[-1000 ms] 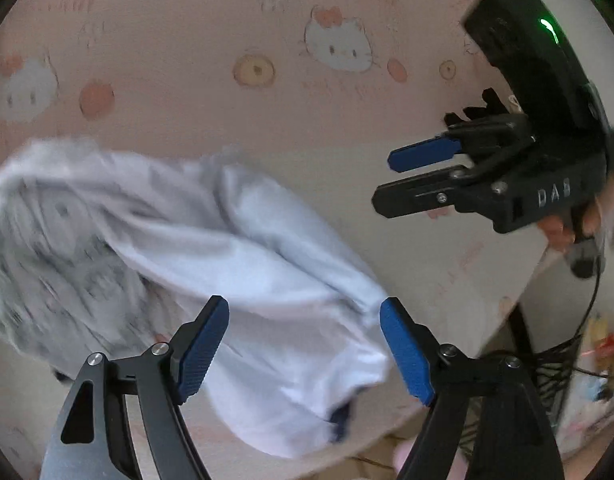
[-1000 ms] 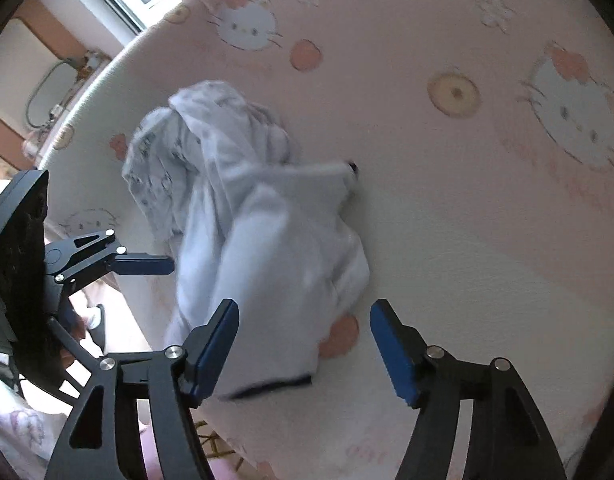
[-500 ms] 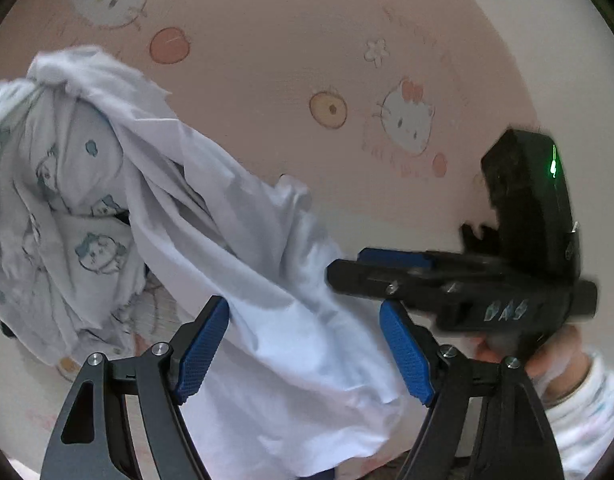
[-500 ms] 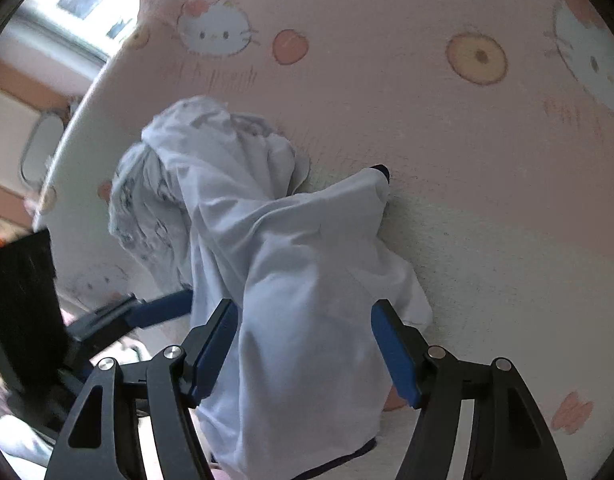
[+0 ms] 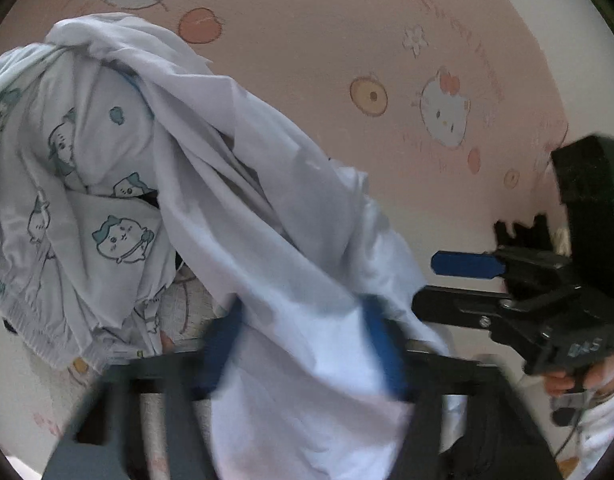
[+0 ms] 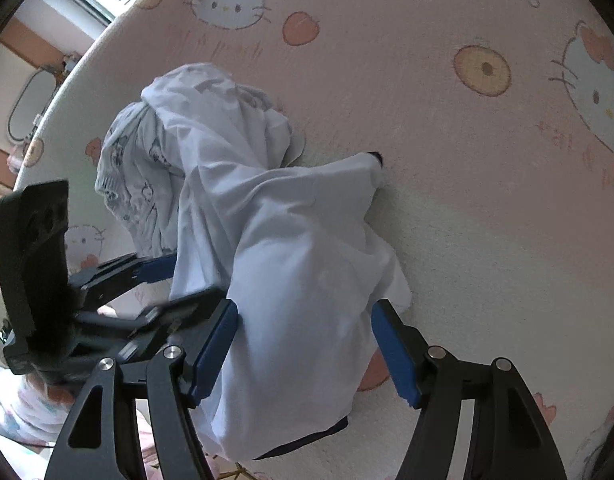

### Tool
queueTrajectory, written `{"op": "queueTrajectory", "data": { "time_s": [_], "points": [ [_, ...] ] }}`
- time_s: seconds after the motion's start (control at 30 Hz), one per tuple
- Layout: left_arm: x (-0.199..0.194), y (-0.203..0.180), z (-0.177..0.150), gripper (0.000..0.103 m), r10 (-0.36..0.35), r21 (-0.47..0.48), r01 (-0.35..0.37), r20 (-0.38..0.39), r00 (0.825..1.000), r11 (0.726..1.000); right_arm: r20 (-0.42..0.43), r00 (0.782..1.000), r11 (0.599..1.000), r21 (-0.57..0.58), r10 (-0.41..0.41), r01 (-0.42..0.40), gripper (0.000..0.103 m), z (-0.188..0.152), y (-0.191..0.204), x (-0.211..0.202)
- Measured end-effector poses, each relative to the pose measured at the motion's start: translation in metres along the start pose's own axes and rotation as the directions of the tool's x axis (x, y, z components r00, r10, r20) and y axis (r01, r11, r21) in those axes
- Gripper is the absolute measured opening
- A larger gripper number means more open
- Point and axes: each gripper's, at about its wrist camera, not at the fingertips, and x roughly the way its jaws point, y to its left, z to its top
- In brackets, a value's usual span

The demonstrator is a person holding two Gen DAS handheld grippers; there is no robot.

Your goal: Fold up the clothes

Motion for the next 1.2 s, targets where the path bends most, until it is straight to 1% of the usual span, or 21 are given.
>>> {"op": "queueTrajectory", "data": {
  "time_s": [0.03,0.07,0.1,0.27,0.33,0.43,0.5,0.57,0.67,0.7,0.73,0.77,0.8,0.83,0.87,0.9,0.93,1.0,1.07,1.1,1.2],
  "points": [
    [0.002,0.000,0.000,0.028,0.006,0.008,-0.006,-0.005,1.000,1.000,-0.004,1.000,1.000,-0.012,-0.006,0.006,0.069,0.001,0.002,0.003],
    [0.004,0.000,0.000,0.024,0.010,0.014,-0.010,-0.010,1.000,1.000,-0.009,1.000,1.000,-0.023,-0.012,0.012,0.069,0.001,0.004,0.006],
    [0.002,0.003,-0.002,0.023,-0.003,0.013,0.003,-0.011,1.000,1.000,-0.012,1.000,0.999,-0.035,-0.019,0.018,0.069,0.002,0.007,0.008],
    [-0.010,0.018,-0.006,0.020,0.001,0.004,-0.001,-0.006,1.000,1.000,-0.030,0.998,0.996,-0.071,-0.048,0.046,0.069,0.010,0.018,0.025],
    [-0.012,0.023,-0.006,0.019,0.013,-0.003,-0.013,0.000,1.000,1.000,-0.042,0.998,0.996,-0.077,-0.052,0.049,0.069,0.013,0.023,0.031],
    [-0.018,0.030,-0.006,0.016,0.020,-0.006,-0.020,0.010,1.000,1.000,-0.047,0.995,0.992,-0.094,-0.087,0.082,0.069,0.016,0.028,0.040],
    [-0.020,0.034,-0.006,0.015,0.016,-0.011,-0.016,0.012,1.000,1.000,-0.050,0.993,0.990,-0.092,-0.108,0.103,0.069,0.017,0.029,0.046],
    [-0.021,0.038,-0.007,0.015,0.006,-0.026,-0.005,0.008,1.000,1.000,-0.054,0.994,0.992,-0.076,-0.100,0.096,0.068,0.016,0.026,0.050],
    [-0.021,0.049,-0.008,0.016,-0.097,-0.129,0.096,-0.003,0.995,0.987,-0.036,0.995,0.992,-0.091,-0.093,0.089,0.042,0.012,0.026,0.052],
    [-0.020,0.054,-0.009,0.019,-0.138,-0.171,0.134,-0.013,0.990,0.976,-0.033,0.994,0.990,-0.102,-0.105,0.102,0.035,0.010,0.026,0.053],
    [-0.019,0.058,-0.009,0.022,-0.177,-0.211,0.168,-0.026,0.984,0.963,-0.029,0.991,0.986,-0.112,-0.127,0.123,0.031,0.008,0.027,0.052],
    [-0.021,0.060,-0.010,0.038,-0.190,-0.232,0.180,-0.022,0.982,0.956,-0.024,0.988,0.981,-0.121,-0.155,0.151,0.027,0.006,0.028,0.052],
    [-0.023,0.062,-0.011,0.063,-0.200,-0.250,0.190,-0.015,0.980,0.950,-0.022,0.986,0.979,-0.124,-0.165,0.161,0.025,0.004,0.028,0.050],
    [-0.025,0.064,-0.012,0.072,-0.209,-0.268,0.199,-0.009,0.978,0.943,-0.018,0.987,0.979,-0.126,-0.162,0.159,0.025,0.002,0.028,0.048],
    [-0.027,0.066,-0.013,0.075,-0.219,-0.285,0.209,-0.002,0.976,0.935,-0.009,0.986,0.977,-0.134,-0.167,0.165,0.024,0.000,0.029,0.045],
    [-0.029,0.066,-0.013,0.075,-0.210,-0.280,0.206,0.017,0.978,0.938,0.005,0.984,0.973,-0.147,-0.178,0.176,0.023,-0.003,0.029,0.042],
    [-0.029,0.064,-0.012,0.075,-0.195,-0.268,0.194,0.020,0.981,0.944,0.012,0.980,0.967,-0.161,-0.198,0.197,0.023,-0.005,0.029,0.040],
    [-0.024,0.062,-0.006,0.075,-0.155,-0.232,0.151,0.001,0.988,0.961,0.014,0.968,0.953,-0.176,-0.250,0.249,0.023,-0.009,0.027,0.037],
    [-0.017,0.061,-0.002,0.075,-0.121,-0.206,0.115,-0.018,0.992,0.972,0.003,0.953,0.941,-0.159,-0.302,0.299,0.023,-0.012,0.019,0.035],
    [-0.013,0.060,-0.001,0.075,-0.115,-0.196,0.107,-0.029,0.993,0.975,-0.002,0.948,0.937,-0.147,-0.320,0.316,0.023,-0.014,0.014,0.034],
    [-0.004,0.055,-0.002,0.075,-0.095,-0.177,0.086,-0.043,0.995,0.980,-0.019,0.936,0.932,-0.103,-0.350,0.347,0.023,-0.020,-0.003,0.032]
  ]
}}
